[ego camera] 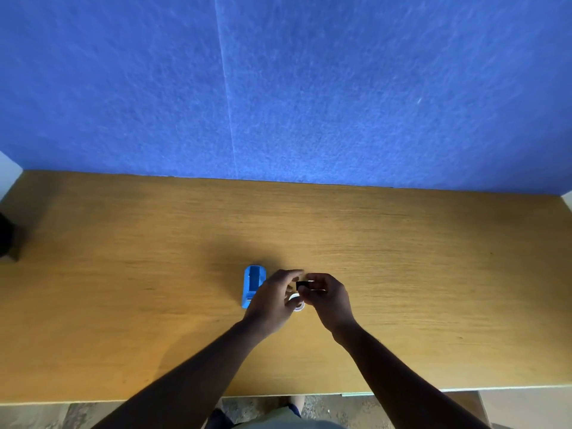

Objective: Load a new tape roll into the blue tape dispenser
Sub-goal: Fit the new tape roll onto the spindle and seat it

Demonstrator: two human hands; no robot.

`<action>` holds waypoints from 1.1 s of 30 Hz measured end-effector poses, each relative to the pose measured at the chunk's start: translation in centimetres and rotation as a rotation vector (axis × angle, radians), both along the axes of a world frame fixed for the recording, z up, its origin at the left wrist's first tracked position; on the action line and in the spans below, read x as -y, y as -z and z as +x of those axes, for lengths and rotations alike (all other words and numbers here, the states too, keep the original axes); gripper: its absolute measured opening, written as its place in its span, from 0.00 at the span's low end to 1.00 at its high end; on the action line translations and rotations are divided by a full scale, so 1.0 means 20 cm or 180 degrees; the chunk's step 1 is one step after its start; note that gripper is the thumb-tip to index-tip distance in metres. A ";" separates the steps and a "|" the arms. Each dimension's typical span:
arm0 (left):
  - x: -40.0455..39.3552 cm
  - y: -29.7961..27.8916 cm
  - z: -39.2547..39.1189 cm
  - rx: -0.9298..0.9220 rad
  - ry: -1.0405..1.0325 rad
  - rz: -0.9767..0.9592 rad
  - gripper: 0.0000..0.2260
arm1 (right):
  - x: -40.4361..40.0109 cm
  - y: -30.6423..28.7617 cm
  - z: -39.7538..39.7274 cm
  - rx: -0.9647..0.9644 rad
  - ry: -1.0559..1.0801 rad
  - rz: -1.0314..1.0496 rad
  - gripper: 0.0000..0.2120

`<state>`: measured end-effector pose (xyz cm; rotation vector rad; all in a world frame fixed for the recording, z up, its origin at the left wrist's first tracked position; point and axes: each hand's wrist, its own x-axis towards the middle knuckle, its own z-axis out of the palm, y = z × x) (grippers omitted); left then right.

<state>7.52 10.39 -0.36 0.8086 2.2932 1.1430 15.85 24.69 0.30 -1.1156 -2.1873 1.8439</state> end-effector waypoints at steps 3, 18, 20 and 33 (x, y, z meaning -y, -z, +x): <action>0.03 -0.02 0.00 0.0002 0.0009 0.0181 0.22 | 0.06 -0.01 -0.01 -0.0106 -0.0008 0.0048 0.10; 0.21 0.02 -0.08 0.0320 -0.0828 0.0126 0.15 | -0.04 0.04 0.00 0.0359 0.0065 0.1164 0.10; 0.22 0.02 -0.09 0.0377 -0.0908 0.0102 0.15 | -0.07 0.06 -0.01 0.0500 -0.0026 0.1383 0.16; 0.22 -0.02 -0.09 0.0380 -0.1177 0.0238 0.14 | -0.13 0.13 -0.07 0.1303 -0.1600 0.2401 0.29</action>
